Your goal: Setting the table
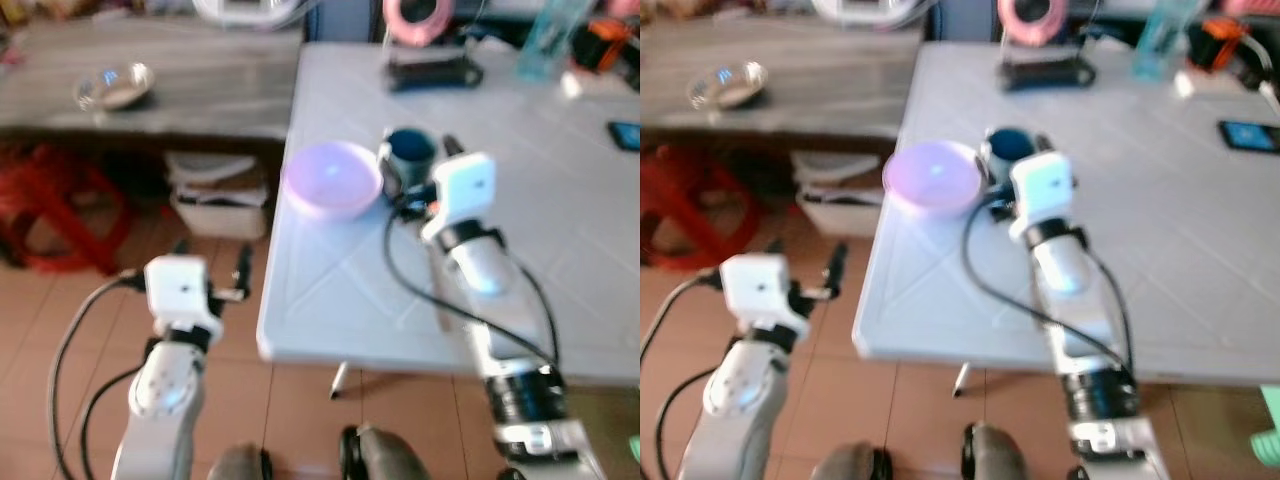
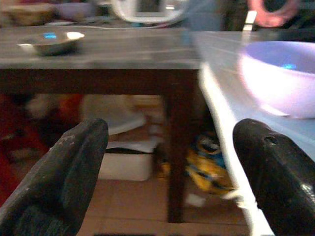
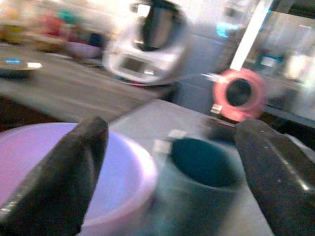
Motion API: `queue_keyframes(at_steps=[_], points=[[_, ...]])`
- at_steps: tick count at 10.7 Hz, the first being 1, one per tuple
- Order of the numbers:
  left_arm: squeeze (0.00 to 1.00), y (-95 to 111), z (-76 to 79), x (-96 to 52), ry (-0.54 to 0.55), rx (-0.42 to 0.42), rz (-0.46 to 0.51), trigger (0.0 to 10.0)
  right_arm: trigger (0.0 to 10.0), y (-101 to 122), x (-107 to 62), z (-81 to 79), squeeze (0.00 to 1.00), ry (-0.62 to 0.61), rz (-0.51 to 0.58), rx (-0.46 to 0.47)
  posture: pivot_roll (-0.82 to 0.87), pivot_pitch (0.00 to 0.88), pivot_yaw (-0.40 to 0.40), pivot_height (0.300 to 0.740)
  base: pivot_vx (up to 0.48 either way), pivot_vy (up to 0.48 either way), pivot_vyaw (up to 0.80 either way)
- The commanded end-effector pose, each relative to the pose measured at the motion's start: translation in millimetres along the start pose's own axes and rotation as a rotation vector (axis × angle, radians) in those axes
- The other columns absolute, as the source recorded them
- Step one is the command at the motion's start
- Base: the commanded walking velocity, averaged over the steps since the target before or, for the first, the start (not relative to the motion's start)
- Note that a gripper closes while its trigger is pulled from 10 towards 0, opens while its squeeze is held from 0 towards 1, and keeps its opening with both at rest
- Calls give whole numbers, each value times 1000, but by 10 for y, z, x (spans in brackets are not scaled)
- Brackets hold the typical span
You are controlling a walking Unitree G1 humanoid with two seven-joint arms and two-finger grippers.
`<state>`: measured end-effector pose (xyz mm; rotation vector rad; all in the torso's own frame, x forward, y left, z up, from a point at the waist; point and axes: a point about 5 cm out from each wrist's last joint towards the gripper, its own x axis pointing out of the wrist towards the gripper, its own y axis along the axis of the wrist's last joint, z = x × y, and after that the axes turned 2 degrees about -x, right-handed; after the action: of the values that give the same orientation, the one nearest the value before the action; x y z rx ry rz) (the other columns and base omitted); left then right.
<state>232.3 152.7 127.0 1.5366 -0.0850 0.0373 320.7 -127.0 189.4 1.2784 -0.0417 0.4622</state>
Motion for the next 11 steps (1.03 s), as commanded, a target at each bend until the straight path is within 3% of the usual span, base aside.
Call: queue_keyframes(at_steps=[1, 2, 3, 5, 7, 11], points=[[0, -13, -60, -21, 36, 3, -12, 10000, 10000, 80, 33, -19, 663, 25, 33, -12, 54, 153, 21, 740, 0, 0, 0], [0, -36, -81, -27, 54, 4, -27, 10000, 10000, 107, 74, -70, 0, 85, 39, -36, 56, 156, 22, 740, 0, 0, 0], [0, -63, -89, -34, 60, -9, -45, 10000, 10000, 116, 111, -132, 0, 144, 31, -5, 57, 160, 23, 740, 0, 0, 0], [0, -86, -80, -51, 53, -20, -65, 10000, 10000, 57, 168, -353, 0, 375, -49, -107, 56, 168, 24, 740, 0, 0, 0], [0, -109, -44, -68, 41, -37, -82, 10000, 10000, -16, 194, -380, 0, 449, -92, -238, 57, 176, 25, 740, 0, 0, 0], [0, -136, -23, -101, 23, -46, -111, 10000, 10000, -139, 349, -372, 0, 535, -196, -304, 60, 191, 29, 740, 0, 0, 0]])
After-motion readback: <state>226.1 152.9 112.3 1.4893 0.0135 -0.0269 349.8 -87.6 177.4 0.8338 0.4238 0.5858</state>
